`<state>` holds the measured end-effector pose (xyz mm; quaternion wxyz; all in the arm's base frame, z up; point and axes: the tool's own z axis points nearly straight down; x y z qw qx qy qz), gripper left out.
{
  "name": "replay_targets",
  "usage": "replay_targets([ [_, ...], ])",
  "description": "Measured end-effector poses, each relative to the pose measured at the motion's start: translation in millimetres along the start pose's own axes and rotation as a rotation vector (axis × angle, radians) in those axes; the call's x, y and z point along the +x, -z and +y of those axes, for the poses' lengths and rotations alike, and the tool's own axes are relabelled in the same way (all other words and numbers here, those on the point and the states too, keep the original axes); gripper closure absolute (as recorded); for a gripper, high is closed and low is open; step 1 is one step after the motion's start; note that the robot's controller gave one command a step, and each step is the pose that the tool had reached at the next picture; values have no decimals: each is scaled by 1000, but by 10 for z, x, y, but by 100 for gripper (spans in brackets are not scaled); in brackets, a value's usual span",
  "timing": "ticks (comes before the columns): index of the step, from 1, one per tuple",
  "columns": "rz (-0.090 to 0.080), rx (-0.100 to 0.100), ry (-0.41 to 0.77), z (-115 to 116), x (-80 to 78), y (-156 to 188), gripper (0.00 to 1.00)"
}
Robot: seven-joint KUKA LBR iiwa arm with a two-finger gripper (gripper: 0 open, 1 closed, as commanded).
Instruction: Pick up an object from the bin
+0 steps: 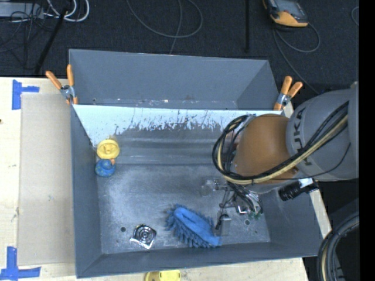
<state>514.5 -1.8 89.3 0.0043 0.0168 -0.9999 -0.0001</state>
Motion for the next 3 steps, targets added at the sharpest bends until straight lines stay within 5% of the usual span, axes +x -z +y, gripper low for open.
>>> replay_targets([
  [1, -12, 0, -52, 108, 126, -96, 0],
  [3, -14, 3, 218, 520, 209, -160, 0],
])
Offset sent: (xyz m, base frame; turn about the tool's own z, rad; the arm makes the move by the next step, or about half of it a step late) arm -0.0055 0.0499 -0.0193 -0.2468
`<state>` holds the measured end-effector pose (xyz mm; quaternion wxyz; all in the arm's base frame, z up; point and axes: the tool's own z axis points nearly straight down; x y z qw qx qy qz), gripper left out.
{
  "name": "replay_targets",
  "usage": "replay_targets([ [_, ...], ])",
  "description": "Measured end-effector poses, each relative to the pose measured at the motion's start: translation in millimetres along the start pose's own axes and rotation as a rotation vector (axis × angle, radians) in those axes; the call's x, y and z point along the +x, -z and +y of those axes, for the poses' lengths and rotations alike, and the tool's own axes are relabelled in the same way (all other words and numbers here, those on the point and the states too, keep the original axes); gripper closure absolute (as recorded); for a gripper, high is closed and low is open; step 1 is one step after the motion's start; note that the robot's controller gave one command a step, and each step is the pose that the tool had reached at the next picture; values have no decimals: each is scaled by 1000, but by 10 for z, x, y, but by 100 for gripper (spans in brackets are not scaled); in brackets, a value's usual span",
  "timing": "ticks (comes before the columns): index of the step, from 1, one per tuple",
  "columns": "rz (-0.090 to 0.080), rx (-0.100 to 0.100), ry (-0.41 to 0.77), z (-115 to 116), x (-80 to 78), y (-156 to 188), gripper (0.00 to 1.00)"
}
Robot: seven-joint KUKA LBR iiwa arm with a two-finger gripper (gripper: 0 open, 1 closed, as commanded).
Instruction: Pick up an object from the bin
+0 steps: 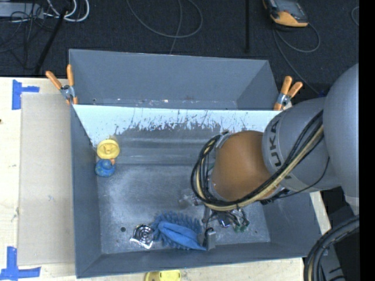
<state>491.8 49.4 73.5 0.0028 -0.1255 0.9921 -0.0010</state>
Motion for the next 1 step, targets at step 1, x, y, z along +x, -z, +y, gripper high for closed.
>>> replay_targets([
  [1, 3, -1, -192, 275, -52, 4, 0],
])
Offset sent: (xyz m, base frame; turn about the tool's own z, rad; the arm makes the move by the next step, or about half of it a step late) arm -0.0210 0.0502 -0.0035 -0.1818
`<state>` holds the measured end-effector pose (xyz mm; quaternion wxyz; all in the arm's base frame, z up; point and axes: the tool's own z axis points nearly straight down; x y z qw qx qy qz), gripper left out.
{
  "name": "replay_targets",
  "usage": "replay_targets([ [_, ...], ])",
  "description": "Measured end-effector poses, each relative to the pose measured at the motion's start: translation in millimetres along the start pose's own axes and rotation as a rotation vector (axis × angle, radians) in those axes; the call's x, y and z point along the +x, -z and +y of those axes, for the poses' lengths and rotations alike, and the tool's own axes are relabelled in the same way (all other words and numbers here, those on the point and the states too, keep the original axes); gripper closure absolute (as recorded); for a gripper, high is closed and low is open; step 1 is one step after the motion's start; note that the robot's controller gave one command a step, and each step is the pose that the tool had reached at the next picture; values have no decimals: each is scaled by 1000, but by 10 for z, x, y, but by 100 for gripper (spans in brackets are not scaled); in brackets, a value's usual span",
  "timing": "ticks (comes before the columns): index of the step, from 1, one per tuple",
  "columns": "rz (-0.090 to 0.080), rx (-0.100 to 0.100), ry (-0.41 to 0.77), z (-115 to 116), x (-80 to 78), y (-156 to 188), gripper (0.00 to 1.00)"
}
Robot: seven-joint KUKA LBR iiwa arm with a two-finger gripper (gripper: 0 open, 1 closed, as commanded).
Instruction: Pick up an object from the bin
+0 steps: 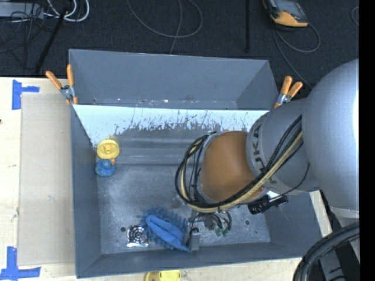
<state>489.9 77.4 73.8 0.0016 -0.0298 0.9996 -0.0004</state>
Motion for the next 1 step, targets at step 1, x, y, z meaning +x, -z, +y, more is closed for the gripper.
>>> replay_targets([
  [1, -12, -1, 256, 156, 59, -1, 0],
])
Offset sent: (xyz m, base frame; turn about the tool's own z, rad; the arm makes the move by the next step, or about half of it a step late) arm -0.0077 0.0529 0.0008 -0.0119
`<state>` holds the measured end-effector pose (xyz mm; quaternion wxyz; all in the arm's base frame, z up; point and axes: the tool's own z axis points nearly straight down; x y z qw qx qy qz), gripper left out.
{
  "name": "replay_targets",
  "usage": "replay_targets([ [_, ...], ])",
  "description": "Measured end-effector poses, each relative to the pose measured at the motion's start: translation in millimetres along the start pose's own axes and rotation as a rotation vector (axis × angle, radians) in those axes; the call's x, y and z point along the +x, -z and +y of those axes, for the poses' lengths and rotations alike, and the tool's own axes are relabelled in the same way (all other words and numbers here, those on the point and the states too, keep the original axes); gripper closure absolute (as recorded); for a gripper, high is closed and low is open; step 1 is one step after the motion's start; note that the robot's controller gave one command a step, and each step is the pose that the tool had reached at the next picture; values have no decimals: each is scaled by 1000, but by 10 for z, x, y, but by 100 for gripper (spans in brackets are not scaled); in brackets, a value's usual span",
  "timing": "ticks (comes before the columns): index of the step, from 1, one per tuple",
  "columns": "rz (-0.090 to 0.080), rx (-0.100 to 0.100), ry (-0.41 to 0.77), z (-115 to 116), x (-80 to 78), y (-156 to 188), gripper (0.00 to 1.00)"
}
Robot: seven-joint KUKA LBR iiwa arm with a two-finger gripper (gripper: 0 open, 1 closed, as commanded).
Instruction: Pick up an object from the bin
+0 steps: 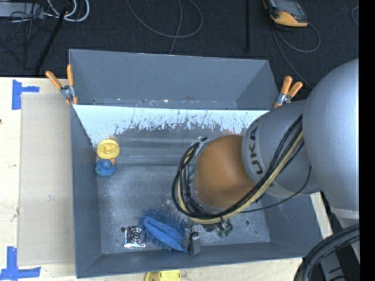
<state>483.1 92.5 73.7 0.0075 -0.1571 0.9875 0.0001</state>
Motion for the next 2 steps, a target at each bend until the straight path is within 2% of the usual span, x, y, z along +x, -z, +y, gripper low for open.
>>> replay_targets([
  [1, 2, 1, 84, 118, -40, 9, 0],
  [2, 5, 1, -220, 262, -59, -2, 0],
])
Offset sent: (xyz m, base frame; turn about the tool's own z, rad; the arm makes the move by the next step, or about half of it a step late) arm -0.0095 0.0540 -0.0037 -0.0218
